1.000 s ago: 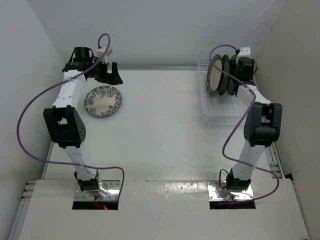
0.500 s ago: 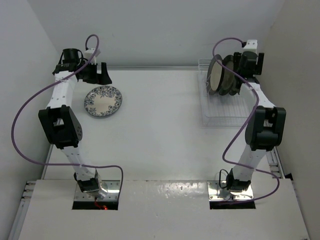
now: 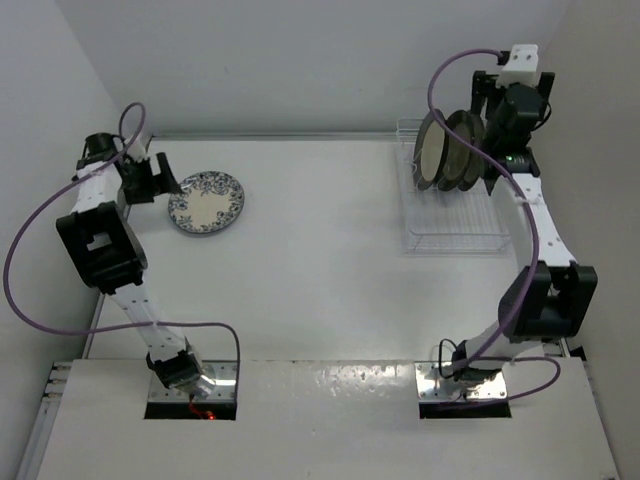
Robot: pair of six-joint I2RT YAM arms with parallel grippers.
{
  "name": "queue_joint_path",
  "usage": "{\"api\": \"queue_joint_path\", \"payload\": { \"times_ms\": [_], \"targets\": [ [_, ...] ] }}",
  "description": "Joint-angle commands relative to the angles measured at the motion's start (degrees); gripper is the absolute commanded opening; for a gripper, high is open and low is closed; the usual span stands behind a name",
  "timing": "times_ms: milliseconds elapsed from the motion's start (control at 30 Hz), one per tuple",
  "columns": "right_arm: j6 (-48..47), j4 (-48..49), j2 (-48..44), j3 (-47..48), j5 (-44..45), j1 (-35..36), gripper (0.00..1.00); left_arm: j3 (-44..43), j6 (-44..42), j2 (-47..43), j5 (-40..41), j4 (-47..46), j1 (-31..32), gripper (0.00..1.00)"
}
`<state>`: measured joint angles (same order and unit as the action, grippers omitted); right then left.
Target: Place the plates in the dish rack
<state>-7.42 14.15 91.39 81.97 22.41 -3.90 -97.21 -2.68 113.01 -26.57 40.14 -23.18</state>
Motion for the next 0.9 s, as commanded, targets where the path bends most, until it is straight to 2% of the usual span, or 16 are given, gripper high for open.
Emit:
{"api": "queue_joint_path", "payload": {
  "times_ms": [0, 133, 200, 333, 500, 633, 733, 833, 867],
  "targets": [
    [-4.5, 1.1, -4.3, -2.1, -6.1, 6.8, 0.91, 1.1, 4.4, 4.1, 1.5, -0.9, -5.2, 1.00],
    [-6.6, 2.8, -8.5, -7.0, -7.2, 11.6, 0.91, 1.1, 3.9, 7.7, 1.0, -1.4, -5.9, 1.00],
    [-5.6, 3.4, -9.9, -9.1, -7.1, 13.5, 0.91, 1.1, 3.9, 10.3, -2.5, -1.4, -5.9, 1.00],
    [-6.5, 6.8, -12.2, -13.6, -6.2, 16.6, 0.91, -1.4, 3.4, 15.5, -2.5, -1.4, -5.2, 0.95],
    [-8.1, 8.6, -15.5, -15.4, -5.1, 17.7, 0.92, -4.4, 3.4, 20.5, -4.1, -1.4, -2.9, 0.81],
    [-8.6, 10.7, -17.6, -16.4, -4.8, 18.0, 0.92, -6.0, 3.4, 24.8, -4.7, -0.9, -1.8, 0.62],
    [-8.2, 12.6, -18.9, -16.7, -4.5, 17.9, 0.92, -9.2, 2.7, 28.1, -6.6, 0.5, -1.8, 0.52],
    [-8.1, 12.6, -19.7, -16.5, -4.3, 18.1, 0.92, -12.6, 1.5, 29.8, -8.8, 1.3, -1.8, 0.26],
    [-8.1, 12.6, -19.7, -16.4, -4.2, 18.1, 0.92, -13.1, 1.4, 30.4, -9.3, 1.3, -1.8, 0.01]
  ]
}}
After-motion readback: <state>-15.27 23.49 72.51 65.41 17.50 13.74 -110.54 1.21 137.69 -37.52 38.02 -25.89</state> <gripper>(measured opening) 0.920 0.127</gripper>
